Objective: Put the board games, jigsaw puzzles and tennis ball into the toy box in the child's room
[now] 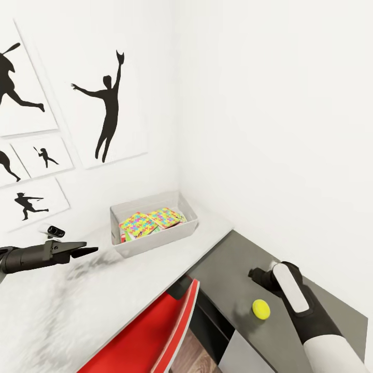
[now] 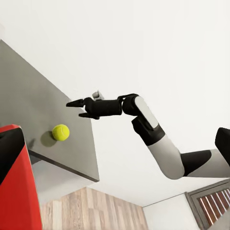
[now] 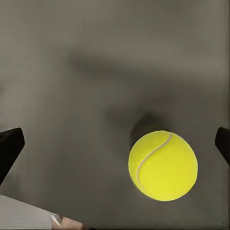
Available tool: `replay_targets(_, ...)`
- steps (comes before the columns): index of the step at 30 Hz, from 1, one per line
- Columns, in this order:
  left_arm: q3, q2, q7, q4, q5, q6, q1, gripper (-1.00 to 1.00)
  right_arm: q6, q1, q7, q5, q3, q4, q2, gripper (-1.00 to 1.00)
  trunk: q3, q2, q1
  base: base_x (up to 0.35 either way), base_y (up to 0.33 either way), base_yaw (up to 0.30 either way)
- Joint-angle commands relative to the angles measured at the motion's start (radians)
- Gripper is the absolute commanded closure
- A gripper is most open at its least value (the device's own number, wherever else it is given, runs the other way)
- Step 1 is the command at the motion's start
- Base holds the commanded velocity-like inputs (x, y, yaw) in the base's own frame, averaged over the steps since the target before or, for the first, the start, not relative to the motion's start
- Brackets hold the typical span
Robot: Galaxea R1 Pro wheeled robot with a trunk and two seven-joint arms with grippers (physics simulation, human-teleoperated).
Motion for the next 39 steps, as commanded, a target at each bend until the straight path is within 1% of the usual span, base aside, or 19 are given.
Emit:
replay_targets(1,-0.001,0.000,-0.003,0.000,0.000,0.011,-0.001,-1.00,0.001,0.002,-0.010,-0.009,0.001,0.002,-0.001,-1.00,-0.002,-0.002,0.001,0.000,0.000,0.000)
replay_targets(10,-0.001,0.000,-0.003,0.000,0.000,0.011,-0.001,-1.00,-0.002,0.005,-0.009,-0.008,0.000,0.027,-0.005,-1.00,-0.002,-0.002,0.001,0.000,0.000,0.000)
replay_targets(13,-0.001,0.000,-0.003,0.000,0.000,0.011,-0.001,-1.00,-0.004,0.003,-0.008,0.001,-0.001,0.094,-0.012,-1.00,-0.002,-0.002,0.001,0.000,0.000,0.000)
replay_targets(16,-0.001,0.001,-0.003,0.000,0.000,0.011,-0.001,-1.00,-0.023,0.003,-0.003,0.010,-0.001,0.134,-0.015,-1.00,-0.002,-0.002,0.001,0.000,0.000,0.000)
replay_targets(18,-0.001,0.002,-0.003,0.000,0.000,0.011,-0.001,-1.00,-0.042,0.002,0.000,0.012,0.000,0.145,-0.016,-1.00,-0.002,-0.002,0.001,0.000,0.000,0.000)
replay_targets(24,-0.001,0.003,-0.003,0.000,0.000,0.011,-0.001,-1.00,-0.062,0.002,0.004,0.014,0.005,0.154,-0.015,-1.00,-0.002,-0.002,0.001,0.000,0.000,0.000)
replay_targets(32,0.001,0.004,-0.003,0.000,0.000,0.011,-0.001,-1.00,-0.068,0.002,0.004,0.014,0.010,0.155,-0.002,-1.00,-0.002,-0.002,0.001,0.000,0.000,0.000)
replay_targets(36,0.001,0.016,-0.003,0.000,0.001,0.011,-0.001,-1.00,-0.068,0.002,0.004,0.015,0.016,0.169,0.001,-1.00,-0.003,-0.002,0.001,0.000,0.000,0.000)
replay_targets(39,0.001,0.025,-0.003,0.000,0.002,0.011,-0.001,-1.00,-0.070,0.002,0.004,0.015,0.029,0.207,0.001,-1.00,-0.003,-0.002,0.001,0.000,0.000,0.000)
